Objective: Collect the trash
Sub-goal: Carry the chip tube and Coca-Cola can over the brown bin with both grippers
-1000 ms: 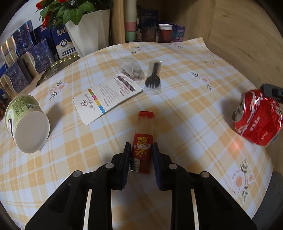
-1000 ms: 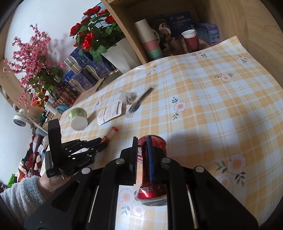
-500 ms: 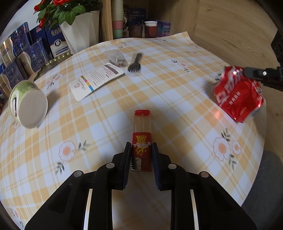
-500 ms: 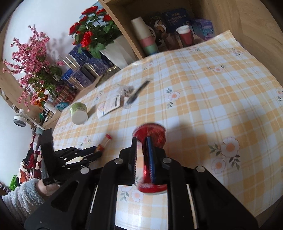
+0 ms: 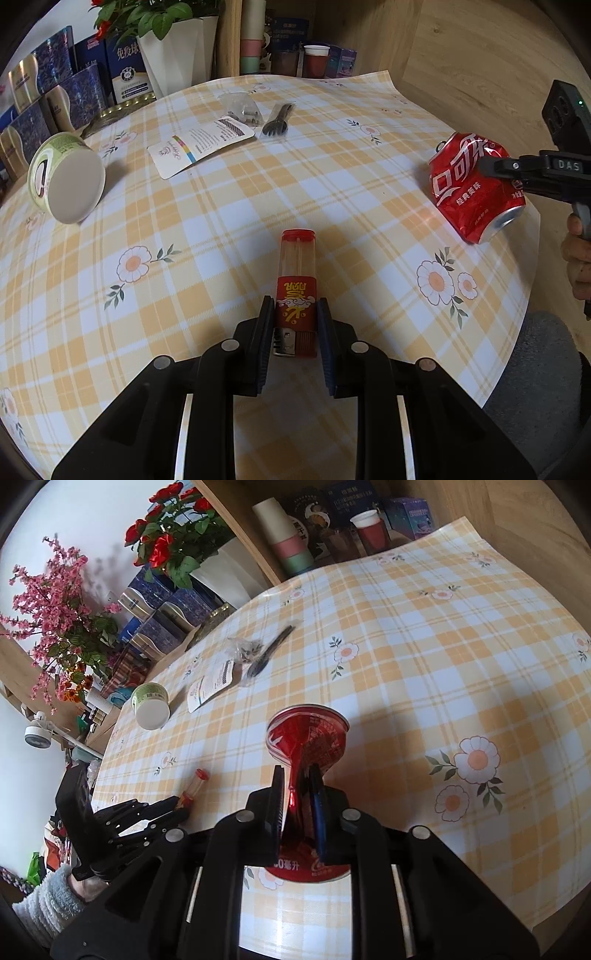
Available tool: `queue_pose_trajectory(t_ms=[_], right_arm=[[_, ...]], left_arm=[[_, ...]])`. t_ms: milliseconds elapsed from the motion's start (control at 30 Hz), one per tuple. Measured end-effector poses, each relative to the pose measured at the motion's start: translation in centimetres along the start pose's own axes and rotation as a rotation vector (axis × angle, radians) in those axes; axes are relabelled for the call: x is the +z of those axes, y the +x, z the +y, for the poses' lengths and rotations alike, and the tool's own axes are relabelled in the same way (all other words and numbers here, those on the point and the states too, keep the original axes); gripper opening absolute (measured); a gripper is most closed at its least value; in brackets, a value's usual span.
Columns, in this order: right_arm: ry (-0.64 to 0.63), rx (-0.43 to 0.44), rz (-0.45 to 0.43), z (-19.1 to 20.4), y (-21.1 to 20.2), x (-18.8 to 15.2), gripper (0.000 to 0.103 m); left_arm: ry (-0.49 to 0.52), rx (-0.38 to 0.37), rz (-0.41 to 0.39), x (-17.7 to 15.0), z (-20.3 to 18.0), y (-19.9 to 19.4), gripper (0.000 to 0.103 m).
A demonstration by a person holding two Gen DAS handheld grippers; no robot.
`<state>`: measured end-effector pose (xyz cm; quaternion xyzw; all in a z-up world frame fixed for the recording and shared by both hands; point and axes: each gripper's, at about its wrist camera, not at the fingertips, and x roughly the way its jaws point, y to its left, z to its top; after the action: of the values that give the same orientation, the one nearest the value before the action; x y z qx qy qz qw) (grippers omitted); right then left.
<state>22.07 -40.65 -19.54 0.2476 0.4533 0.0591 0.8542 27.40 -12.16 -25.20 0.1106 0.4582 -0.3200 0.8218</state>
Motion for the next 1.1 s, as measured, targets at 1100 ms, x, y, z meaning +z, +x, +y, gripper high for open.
queue_pose_trajectory(t_ms=[1100], right_arm=[[0.063, 0.101, -0.041, 2.9, -2.9, -6.2, 0.013]], left_arm=[[-0.090, -0.027, -0.011, -3.5, -0.8, -6.1, 0.022]])
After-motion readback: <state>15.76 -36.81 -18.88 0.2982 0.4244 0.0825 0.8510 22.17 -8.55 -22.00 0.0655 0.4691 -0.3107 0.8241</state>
